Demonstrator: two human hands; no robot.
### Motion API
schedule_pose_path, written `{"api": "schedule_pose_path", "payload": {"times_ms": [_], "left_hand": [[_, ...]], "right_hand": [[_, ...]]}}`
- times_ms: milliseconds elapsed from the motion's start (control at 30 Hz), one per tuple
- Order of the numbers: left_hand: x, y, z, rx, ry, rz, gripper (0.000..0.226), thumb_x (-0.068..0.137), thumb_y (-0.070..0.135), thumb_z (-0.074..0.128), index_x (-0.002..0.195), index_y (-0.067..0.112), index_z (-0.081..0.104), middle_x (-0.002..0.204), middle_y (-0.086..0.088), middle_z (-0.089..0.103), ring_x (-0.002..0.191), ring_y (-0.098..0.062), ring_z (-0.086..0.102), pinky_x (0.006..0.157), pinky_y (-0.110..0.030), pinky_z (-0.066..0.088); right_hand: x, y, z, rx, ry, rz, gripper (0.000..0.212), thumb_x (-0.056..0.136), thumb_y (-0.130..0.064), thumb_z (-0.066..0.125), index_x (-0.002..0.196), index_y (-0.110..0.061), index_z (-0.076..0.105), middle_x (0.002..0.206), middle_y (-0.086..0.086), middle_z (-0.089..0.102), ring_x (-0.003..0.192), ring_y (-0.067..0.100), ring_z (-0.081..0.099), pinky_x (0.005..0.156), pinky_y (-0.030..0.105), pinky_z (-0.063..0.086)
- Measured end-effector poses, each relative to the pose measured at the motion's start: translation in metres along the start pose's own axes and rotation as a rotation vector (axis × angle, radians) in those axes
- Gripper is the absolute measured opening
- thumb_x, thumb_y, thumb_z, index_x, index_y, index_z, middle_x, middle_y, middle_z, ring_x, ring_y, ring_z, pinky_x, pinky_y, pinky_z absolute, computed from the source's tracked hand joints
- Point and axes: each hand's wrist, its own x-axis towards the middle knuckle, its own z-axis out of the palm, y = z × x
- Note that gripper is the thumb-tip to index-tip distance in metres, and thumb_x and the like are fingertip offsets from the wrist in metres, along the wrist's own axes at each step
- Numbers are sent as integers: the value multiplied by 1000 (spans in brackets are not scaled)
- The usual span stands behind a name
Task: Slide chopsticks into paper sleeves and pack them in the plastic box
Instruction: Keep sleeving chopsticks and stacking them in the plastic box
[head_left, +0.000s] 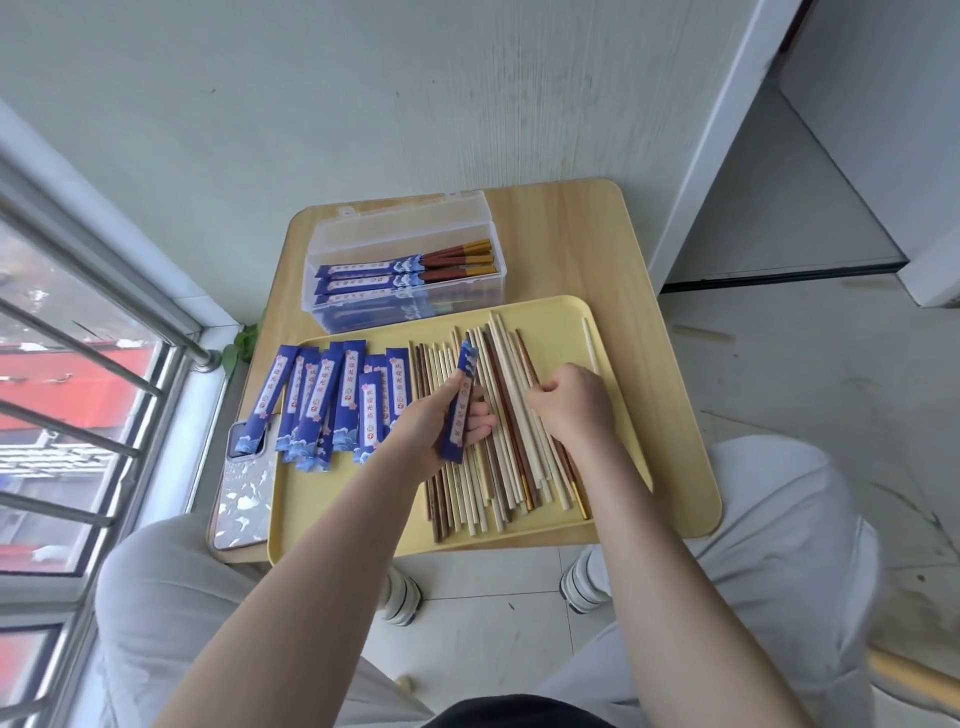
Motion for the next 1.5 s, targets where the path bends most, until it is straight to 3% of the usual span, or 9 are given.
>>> {"api": "schedule_pose_path", "payload": {"times_ms": [67, 233, 367, 533, 733, 900, 1067, 1400, 1500], "left_hand": [[0, 0, -2, -10, -23, -11, 46, 98, 38, 58, 121, -2, 61, 90, -13, 71, 78, -21, 71, 70, -28, 62], [-4, 0, -2, -50, -90, -17, 39, 99, 34, 58, 118, 0, 60, 89, -10, 67, 77, -18, 68, 70, -26, 59], [-4, 0, -2, -10, -58, -2, 36, 97, 32, 62, 114, 1, 63, 88, -10, 69, 77, -18, 70, 69, -25, 61], [-4, 1, -3, 49, -48, 28, 30, 95, 30, 65, 110, 4, 67, 89, -8, 71, 80, -18, 72, 70, -27, 61], [-17, 5, -19, 75, -253, 118, 33, 100, 27, 55, 124, 6, 57, 101, -8, 69, 80, -17, 65, 72, -29, 55], [-28, 18, -16, 170, -273, 80, 29, 100, 26, 37, 107, 7, 57, 77, -6, 55, 63, -19, 50, 65, -31, 47], [-32, 22, -13, 473, -152, 75, 70, 103, 62, 21, 79, 9, 58, 62, -4, 47, 51, -19, 41, 54, -30, 40], [-42, 19, 1, 710, -17, 192, 63, 105, 48, 26, 64, 8, 52, 56, -7, 50, 46, -19, 44, 52, -29, 42], [-45, 17, 4, 711, 7, 226, 62, 106, 46, 25, 65, 8, 53, 56, -6, 50, 46, -19, 44, 53, -29, 42]], "right_hand": [[-5, 2, -2, 110, 3, -29, 12, 93, -25, 60, 93, -14, 57, 79, -3, 59, 66, 15, 55, 52, 27, 40], [-7, 1, -12, 442, -37, -118, 14, 101, -17, 51, 108, -25, 61, 73, 0, 59, 50, 8, 43, 44, 20, 36], [-13, -8, -22, 879, -171, -25, 27, 100, -10, 48, 105, -23, 72, 90, 3, 75, 76, 12, 66, 69, 24, 52], [-14, -14, -23, 1176, -256, -21, 20, 95, -10, 66, 114, -8, 67, 100, 11, 77, 96, 25, 74, 77, 29, 51], [-8, -17, -33, 1147, -47, 5, 10, 96, -19, 66, 102, -13, 71, 68, -4, 65, 59, 10, 57, 60, 27, 48], [-10, -34, -32, 1173, -46, -7, 10, 103, -16, 53, 101, -11, 61, 78, 0, 69, 69, 12, 67, 62, 27, 55], [-13, -47, -29, 1182, -57, -58, 11, 106, -17, 48, 107, -9, 54, 80, 5, 70, 73, 18, 70, 70, 34, 59], [-26, -51, -29, 1083, -123, -138, 8, 104, -18, 52, 107, -12, 55, 85, 7, 71, 74, 19, 71, 70, 33, 59], [-30, -50, -30, 776, -243, -213, 14, 99, -24, 61, 106, -13, 64, 95, 1, 74, 87, 15, 72, 82, 35, 60]]}}
